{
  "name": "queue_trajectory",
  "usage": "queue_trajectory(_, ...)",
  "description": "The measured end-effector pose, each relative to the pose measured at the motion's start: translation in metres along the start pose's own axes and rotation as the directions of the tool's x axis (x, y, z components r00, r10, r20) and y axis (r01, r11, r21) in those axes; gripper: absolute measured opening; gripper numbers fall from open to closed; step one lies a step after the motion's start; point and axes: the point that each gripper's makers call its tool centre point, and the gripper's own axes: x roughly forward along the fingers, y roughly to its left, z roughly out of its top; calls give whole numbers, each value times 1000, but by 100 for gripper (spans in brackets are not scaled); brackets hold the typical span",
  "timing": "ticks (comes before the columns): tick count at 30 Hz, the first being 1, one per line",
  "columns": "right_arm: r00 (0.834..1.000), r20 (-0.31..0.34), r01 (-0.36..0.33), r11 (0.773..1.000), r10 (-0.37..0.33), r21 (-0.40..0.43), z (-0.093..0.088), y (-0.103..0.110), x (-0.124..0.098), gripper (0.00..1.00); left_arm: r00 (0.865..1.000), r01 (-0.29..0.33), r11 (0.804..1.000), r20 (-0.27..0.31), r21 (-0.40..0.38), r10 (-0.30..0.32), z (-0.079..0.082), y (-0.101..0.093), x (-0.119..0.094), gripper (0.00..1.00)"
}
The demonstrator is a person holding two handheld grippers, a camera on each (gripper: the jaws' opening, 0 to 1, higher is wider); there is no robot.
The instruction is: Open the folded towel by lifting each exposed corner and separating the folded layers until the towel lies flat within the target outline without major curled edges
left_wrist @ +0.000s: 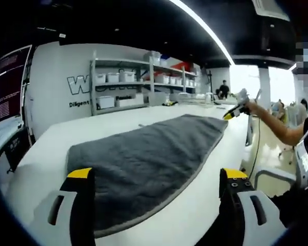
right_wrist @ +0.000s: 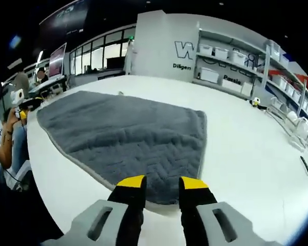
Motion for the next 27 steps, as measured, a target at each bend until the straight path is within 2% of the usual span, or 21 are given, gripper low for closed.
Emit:
queue_trajectory(2, 1000, -9, -7, 1000, 7, 0, -3, 0, 4, 13, 1000, 4, 1000, -8, 0, -4, -2, 0, 0, 99)
queue_trajectory(6, 999, -47, -21, 1000, 22, 7, -16, 7, 8, 11, 1000, -1, 1000, -13, 3, 1, -4, 0, 0, 98)
queue_trajectory(8, 998, -45, -30, 999, 31, 25, -17, 7, 7, 10, 1000, -3, 1000, -14, 6, 3, -4, 2, -1, 98)
queue_trajectory(13, 997, -59, -50, 996, 54, 70, -20, 1, 3, 9, 1000, -8, 1000, -14, 7, 8, -3, 2, -2, 98)
queue_trajectory(17, 996, -69, -49, 997, 53, 62, -25, 11, -3, 9, 1000, -12, 1000, -21, 6, 12, -4, 4, -3, 98)
queue_trajectory(27, 996, -65, -61, 996, 66, 67, -36, 10, -19, 8, 998, -36, 999, -42, -12, 36, -10, 16, -4, 97)
